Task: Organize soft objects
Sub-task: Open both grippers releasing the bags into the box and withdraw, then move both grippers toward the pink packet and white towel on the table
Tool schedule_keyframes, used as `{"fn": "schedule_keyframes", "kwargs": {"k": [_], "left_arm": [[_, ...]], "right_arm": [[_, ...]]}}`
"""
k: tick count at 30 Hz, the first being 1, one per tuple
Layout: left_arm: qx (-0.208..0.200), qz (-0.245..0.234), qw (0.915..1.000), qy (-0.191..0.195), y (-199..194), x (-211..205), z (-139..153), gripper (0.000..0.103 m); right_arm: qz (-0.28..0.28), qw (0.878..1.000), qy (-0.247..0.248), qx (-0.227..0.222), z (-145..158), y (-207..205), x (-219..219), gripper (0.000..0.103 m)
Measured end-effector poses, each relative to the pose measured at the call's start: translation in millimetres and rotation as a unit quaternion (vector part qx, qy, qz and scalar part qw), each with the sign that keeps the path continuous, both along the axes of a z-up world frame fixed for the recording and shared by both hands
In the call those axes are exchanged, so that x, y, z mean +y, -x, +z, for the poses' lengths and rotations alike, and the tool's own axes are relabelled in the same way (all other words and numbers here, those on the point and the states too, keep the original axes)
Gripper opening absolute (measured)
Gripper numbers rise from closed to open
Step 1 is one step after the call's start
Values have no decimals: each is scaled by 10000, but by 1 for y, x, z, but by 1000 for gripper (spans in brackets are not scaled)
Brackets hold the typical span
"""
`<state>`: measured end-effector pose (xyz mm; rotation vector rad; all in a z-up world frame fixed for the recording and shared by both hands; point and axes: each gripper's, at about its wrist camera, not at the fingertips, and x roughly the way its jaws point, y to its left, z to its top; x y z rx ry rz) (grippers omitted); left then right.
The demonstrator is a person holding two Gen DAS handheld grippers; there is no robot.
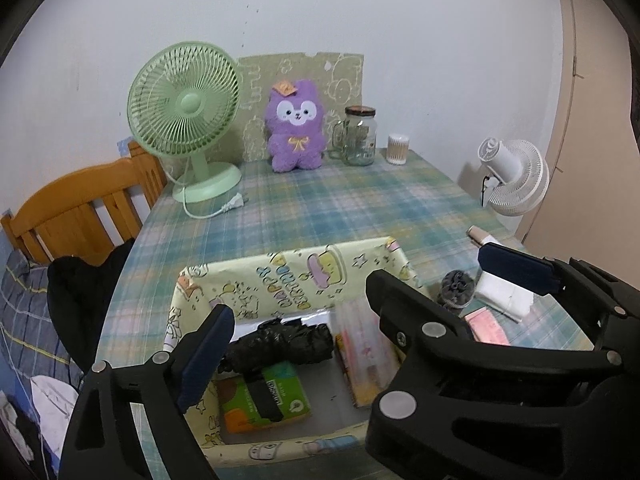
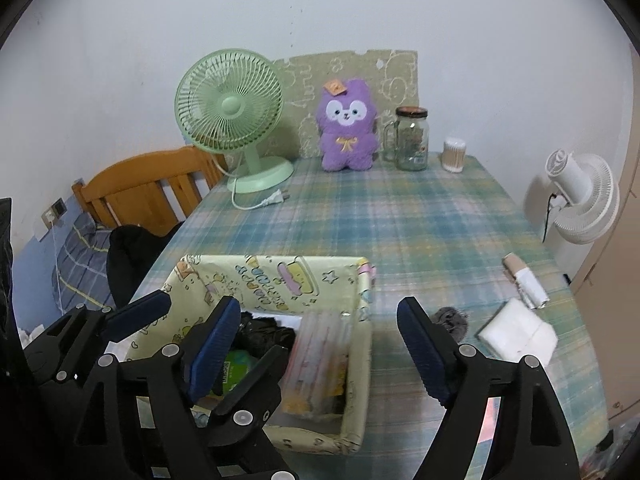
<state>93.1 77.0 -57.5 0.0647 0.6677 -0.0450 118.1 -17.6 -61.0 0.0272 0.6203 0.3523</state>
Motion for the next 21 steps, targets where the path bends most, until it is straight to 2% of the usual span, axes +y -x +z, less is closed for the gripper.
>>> {"fn": "schedule_keyframes", "kwargs": {"k": [21], "left_arm": [[-547, 50, 9984, -106, 23, -57, 31, 102]], "right_arm": [[-280, 9983, -160, -492, 31, 27, -59, 97]]}}
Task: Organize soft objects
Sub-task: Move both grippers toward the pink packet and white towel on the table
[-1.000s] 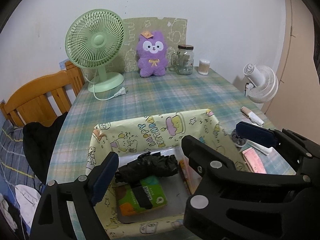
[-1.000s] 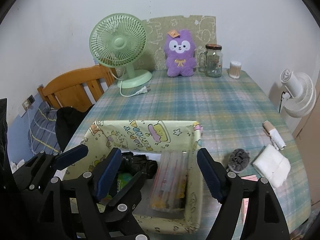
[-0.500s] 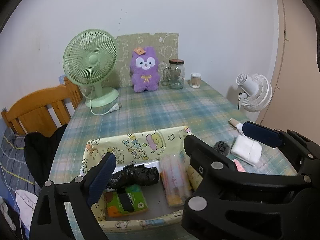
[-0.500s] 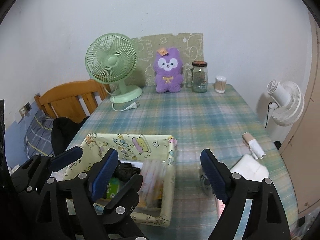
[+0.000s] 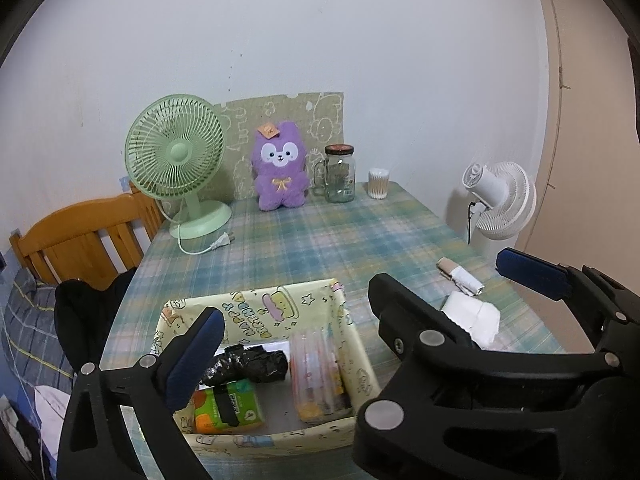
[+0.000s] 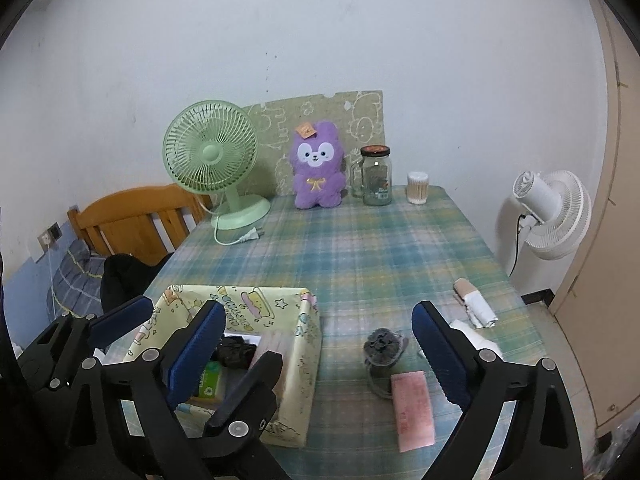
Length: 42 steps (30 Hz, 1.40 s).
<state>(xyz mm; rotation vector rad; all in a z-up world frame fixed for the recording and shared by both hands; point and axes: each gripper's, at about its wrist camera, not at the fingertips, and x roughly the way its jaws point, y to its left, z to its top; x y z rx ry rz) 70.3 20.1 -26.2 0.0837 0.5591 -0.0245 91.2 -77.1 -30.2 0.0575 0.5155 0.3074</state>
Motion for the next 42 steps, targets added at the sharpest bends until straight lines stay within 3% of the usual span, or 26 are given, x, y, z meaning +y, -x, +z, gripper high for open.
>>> {"fn": "schedule_keyframes", "kwargs": {"k": [23, 42], "left_arm": [[-290, -39, 9994, 169, 15, -59, 10, 103], [-180, -16, 9996, 234, 4, -103, -22, 103]], "right_arm": [[-273, 9989, -4, -392, 15, 17, -62, 103], [-514, 9985, 48, -197, -22, 5, -110, 103]]}}
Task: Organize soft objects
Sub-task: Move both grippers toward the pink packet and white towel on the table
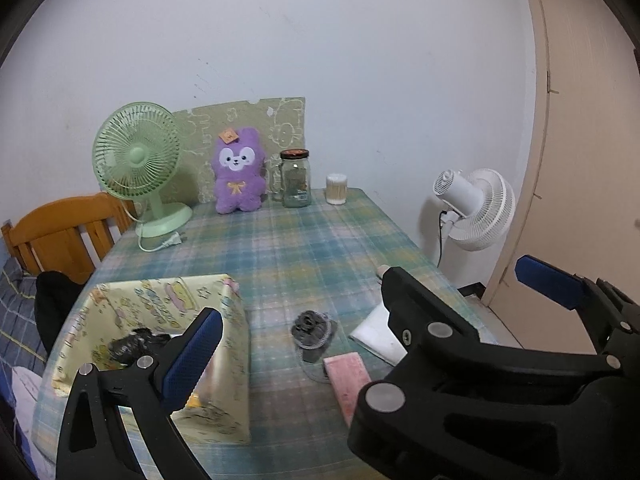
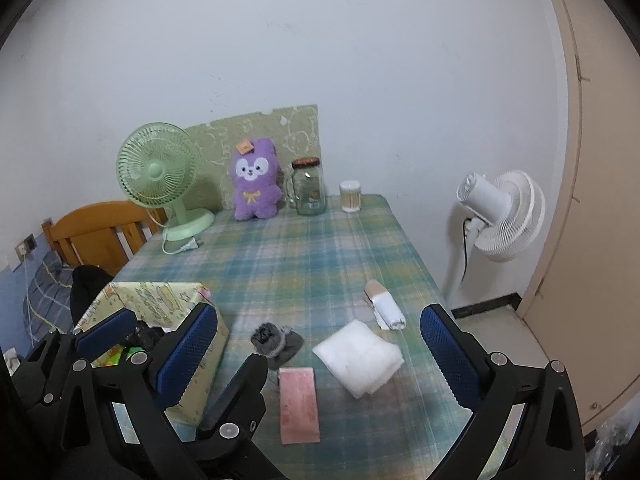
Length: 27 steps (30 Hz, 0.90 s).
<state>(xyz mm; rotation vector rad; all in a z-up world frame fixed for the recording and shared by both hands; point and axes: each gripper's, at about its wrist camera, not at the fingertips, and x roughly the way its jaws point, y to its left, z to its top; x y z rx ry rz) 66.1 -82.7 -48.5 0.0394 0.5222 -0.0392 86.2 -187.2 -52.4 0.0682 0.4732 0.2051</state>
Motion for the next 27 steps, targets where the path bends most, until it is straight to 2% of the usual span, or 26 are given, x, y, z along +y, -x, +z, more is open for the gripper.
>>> {"fn": "schedule_keyframes", "kwargs": {"k": [11, 27], "left_arm": [[289, -74, 9995, 115, -11, -18, -29, 101], [681, -8, 9972, 316, -26, -29, -68, 101]], "right_arm": [[-130, 9996, 86, 221, -30, -11, -17, 103], [-168, 9991, -172, 352, -67, -23, -35, 103]]}}
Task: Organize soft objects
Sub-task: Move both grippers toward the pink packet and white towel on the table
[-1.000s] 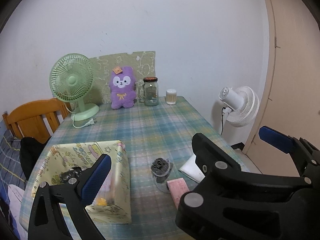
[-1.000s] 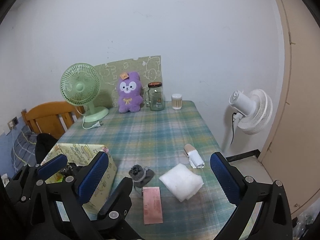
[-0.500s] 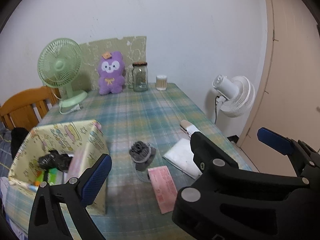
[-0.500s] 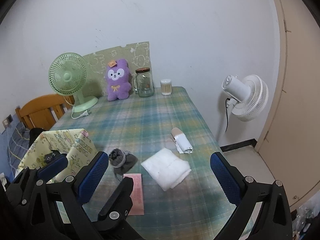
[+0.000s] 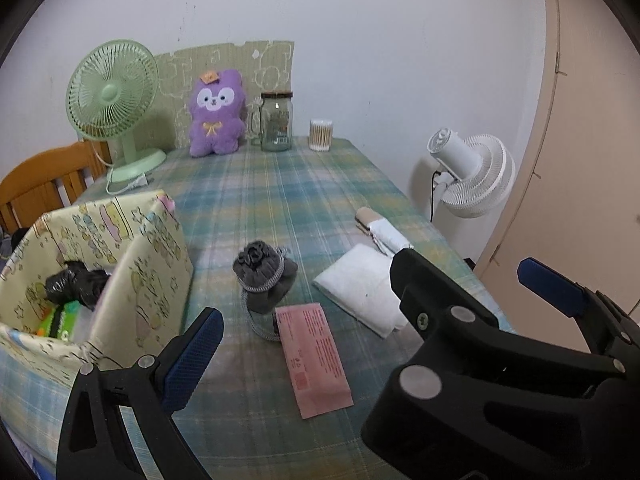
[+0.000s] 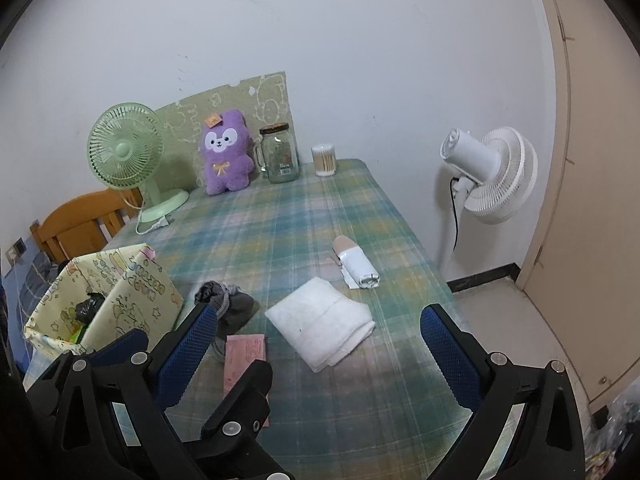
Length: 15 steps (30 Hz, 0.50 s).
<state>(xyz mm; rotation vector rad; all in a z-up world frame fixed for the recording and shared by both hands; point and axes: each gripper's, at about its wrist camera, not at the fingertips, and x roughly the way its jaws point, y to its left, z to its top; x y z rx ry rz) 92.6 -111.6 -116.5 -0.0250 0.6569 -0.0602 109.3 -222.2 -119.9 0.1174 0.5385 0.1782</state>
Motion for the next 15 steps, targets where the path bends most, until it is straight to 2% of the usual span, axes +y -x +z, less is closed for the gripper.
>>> {"fn": "schedule_keyframes", "kwargs": {"k": [13, 15], "left_arm": [[538, 154, 9983, -143, -16, -1, -43, 101], [629, 166, 9978, -137, -18, -1, -49, 95]], "right_arm": [[-98, 9993, 0, 350, -36, -13, -3, 103], [-120, 9990, 31, 418, -42, -15, -4, 103]]}}
